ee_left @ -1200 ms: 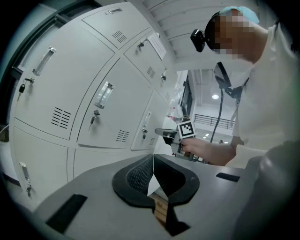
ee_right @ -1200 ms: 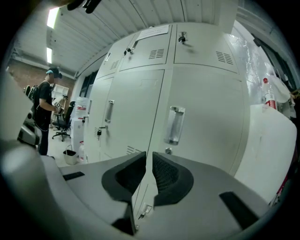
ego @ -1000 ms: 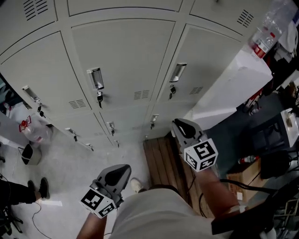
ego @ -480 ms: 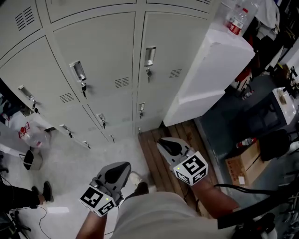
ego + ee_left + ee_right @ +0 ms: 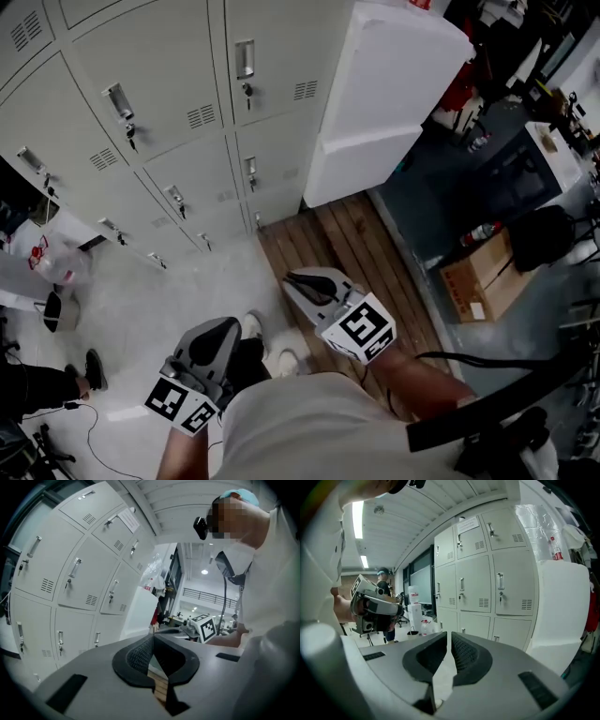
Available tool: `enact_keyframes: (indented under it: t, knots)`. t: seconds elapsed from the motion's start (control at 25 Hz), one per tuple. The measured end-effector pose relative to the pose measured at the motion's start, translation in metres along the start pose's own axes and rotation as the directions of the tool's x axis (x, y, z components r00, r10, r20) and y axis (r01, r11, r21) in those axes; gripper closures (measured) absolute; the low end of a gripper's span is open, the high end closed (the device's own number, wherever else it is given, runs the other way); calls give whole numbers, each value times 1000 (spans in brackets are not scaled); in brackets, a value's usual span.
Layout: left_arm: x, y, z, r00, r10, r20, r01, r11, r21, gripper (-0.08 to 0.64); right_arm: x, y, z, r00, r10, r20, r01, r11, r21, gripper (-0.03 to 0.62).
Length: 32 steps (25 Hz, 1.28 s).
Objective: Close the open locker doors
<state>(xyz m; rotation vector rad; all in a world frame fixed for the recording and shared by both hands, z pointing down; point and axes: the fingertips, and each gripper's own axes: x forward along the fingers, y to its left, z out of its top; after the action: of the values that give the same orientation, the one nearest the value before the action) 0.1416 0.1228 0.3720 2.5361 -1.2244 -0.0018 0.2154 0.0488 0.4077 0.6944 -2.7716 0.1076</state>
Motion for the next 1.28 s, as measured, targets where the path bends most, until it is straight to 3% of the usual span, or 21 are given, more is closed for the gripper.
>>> enact_keyframes:
  t: [0.2, 0.6, 0.88, 1.28]
  knots:
    - [-6, -19, -9, 1000, -1, -16, 1, 1000, 1, 548, -16, 31, -2, 998, 58, 12, -58, 998, -8, 557]
    - [-22, -27, 12, 999, -48, -24, 50, 996, 77, 548, -15, 49, 14, 998, 36, 53, -34, 999, -26, 560]
    - [-67, 10, 3, 999, -4, -37, 5, 999, 38, 548, 24, 81, 30, 997, 62, 47, -59, 997, -50, 561]
    - [-115, 65, 9, 1000, -7, -18, 8, 1000, 14, 548, 92, 126, 52, 996, 91, 11, -90, 993, -74, 561]
